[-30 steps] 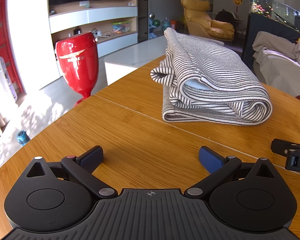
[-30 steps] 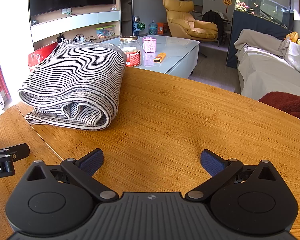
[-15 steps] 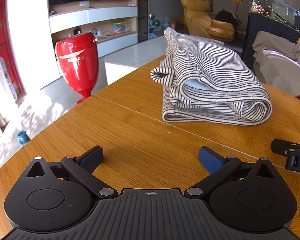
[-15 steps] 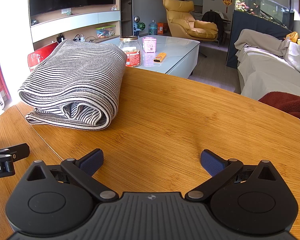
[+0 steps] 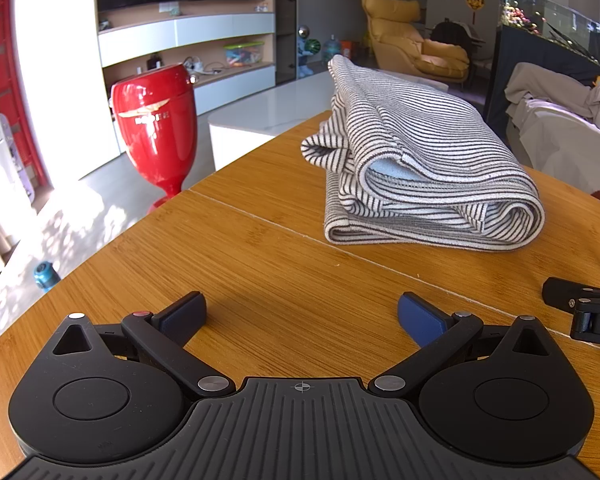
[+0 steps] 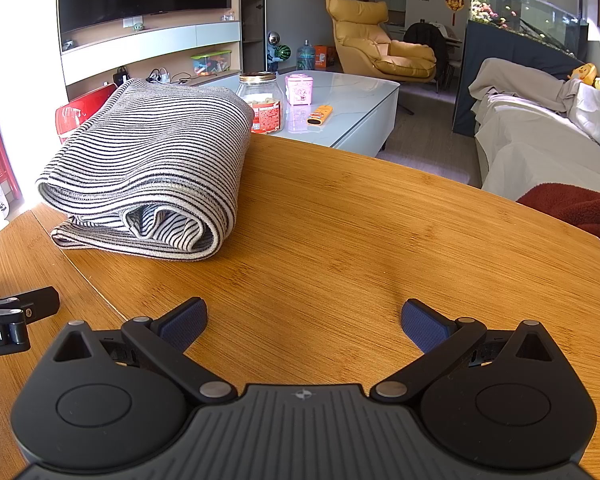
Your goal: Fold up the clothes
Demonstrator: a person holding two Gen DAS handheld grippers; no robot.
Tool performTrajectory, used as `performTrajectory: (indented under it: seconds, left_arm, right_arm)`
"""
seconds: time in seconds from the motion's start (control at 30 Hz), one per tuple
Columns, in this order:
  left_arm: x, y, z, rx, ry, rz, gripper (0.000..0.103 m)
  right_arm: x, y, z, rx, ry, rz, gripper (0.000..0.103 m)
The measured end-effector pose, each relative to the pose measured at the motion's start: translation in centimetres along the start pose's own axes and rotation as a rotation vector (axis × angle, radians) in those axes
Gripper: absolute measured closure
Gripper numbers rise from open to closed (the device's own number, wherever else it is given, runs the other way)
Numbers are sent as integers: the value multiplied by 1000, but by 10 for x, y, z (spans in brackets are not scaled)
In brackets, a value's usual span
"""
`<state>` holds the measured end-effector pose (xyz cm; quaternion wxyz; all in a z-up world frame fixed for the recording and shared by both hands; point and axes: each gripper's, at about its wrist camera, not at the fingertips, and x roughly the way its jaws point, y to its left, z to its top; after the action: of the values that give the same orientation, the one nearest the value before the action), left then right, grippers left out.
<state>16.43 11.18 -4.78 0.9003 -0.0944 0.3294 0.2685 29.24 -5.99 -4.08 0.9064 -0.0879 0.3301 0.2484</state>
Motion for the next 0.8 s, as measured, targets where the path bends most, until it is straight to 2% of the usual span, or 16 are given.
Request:
performTrajectory:
  seconds: [0.8]
  left_arm:
    - [13, -12, 9, 6, -1, -5, 0]
  right_arm:
    - [-2, 1, -1, 10, 0, -13, 0]
